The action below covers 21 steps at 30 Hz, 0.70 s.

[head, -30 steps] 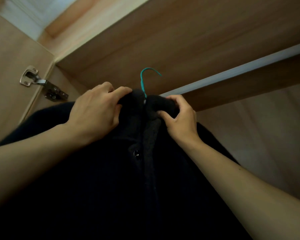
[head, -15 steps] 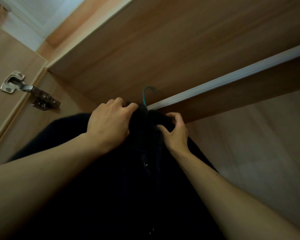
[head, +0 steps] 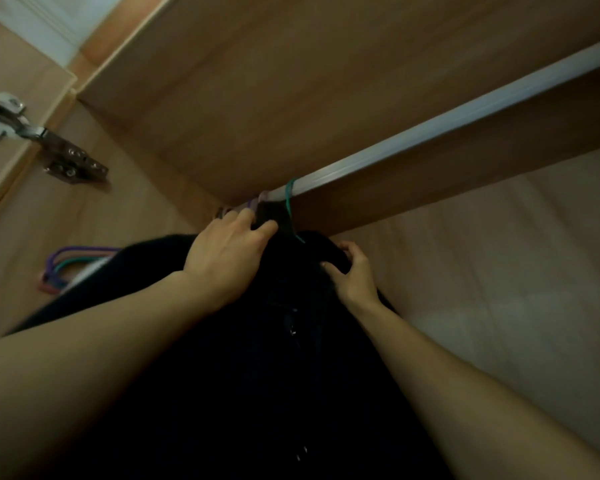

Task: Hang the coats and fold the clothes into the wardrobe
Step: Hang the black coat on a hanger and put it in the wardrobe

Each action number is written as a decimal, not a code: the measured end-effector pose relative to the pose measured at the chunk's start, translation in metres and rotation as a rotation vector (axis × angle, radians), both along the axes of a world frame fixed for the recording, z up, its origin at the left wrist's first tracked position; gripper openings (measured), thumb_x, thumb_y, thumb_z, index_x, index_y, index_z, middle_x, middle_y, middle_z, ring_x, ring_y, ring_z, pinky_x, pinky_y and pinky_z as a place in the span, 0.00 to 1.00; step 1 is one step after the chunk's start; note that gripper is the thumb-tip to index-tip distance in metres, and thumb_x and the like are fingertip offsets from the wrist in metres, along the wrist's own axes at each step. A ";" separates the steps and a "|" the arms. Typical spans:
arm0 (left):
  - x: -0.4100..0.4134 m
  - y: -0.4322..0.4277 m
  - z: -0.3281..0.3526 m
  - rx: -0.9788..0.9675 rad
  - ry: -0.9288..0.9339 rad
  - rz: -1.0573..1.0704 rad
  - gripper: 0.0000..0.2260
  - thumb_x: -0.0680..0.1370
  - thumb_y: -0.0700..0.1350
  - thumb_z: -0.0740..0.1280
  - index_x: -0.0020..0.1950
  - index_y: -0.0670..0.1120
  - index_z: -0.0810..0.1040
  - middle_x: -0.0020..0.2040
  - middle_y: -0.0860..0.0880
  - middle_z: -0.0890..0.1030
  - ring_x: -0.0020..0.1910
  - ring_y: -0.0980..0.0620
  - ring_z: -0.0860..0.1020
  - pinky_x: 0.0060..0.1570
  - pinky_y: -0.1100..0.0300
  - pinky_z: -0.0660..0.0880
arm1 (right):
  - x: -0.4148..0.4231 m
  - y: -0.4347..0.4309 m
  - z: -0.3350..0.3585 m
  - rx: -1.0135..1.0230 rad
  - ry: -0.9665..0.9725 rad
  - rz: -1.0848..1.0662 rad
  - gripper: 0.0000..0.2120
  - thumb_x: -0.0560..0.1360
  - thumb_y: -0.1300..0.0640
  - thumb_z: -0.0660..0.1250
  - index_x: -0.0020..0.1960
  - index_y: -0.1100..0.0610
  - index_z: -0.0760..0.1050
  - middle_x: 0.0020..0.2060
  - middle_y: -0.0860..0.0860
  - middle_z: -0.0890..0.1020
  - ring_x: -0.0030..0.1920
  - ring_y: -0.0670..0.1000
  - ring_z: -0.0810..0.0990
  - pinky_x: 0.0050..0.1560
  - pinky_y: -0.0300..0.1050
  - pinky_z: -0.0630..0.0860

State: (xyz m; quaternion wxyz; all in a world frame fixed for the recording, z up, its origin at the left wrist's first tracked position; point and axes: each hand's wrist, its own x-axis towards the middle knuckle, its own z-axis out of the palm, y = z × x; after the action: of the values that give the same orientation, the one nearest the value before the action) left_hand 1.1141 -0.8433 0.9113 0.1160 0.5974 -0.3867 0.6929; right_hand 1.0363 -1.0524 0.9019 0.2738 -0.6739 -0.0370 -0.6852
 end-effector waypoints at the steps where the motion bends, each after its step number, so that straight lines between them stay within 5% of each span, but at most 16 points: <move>1: 0.004 0.001 -0.004 -0.004 -0.013 0.023 0.21 0.82 0.44 0.58 0.76 0.49 0.64 0.60 0.41 0.73 0.56 0.40 0.73 0.52 0.46 0.74 | 0.002 0.000 -0.006 0.004 0.010 0.001 0.14 0.76 0.60 0.70 0.59 0.53 0.72 0.55 0.51 0.79 0.59 0.53 0.78 0.60 0.49 0.75; 6: 0.001 0.007 -0.027 -0.007 -0.030 0.108 0.28 0.81 0.50 0.59 0.79 0.47 0.56 0.68 0.38 0.70 0.63 0.36 0.68 0.59 0.45 0.67 | 0.004 0.006 -0.037 -0.057 0.055 -0.197 0.23 0.83 0.55 0.60 0.76 0.54 0.62 0.69 0.59 0.70 0.69 0.59 0.69 0.71 0.55 0.66; 12: -0.006 0.023 -0.070 0.015 0.012 0.247 0.34 0.79 0.64 0.45 0.81 0.47 0.47 0.80 0.37 0.48 0.79 0.38 0.46 0.76 0.41 0.45 | 0.006 0.023 -0.063 -0.109 0.229 -0.287 0.27 0.85 0.51 0.46 0.80 0.52 0.38 0.80 0.53 0.45 0.79 0.54 0.44 0.78 0.55 0.46; 21: -0.024 0.072 -0.123 0.095 0.109 0.267 0.36 0.74 0.70 0.41 0.80 0.55 0.49 0.81 0.43 0.50 0.80 0.41 0.45 0.73 0.33 0.40 | -0.021 0.024 -0.126 -0.165 0.250 -0.112 0.32 0.81 0.37 0.53 0.79 0.40 0.41 0.80 0.46 0.52 0.79 0.51 0.51 0.77 0.60 0.52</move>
State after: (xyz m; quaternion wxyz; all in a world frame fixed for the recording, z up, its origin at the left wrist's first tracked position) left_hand 1.0900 -0.7712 0.7888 0.0153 0.6849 -0.3293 0.6498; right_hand 1.0149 -1.0285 0.7762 0.1813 -0.7751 -0.0211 -0.6049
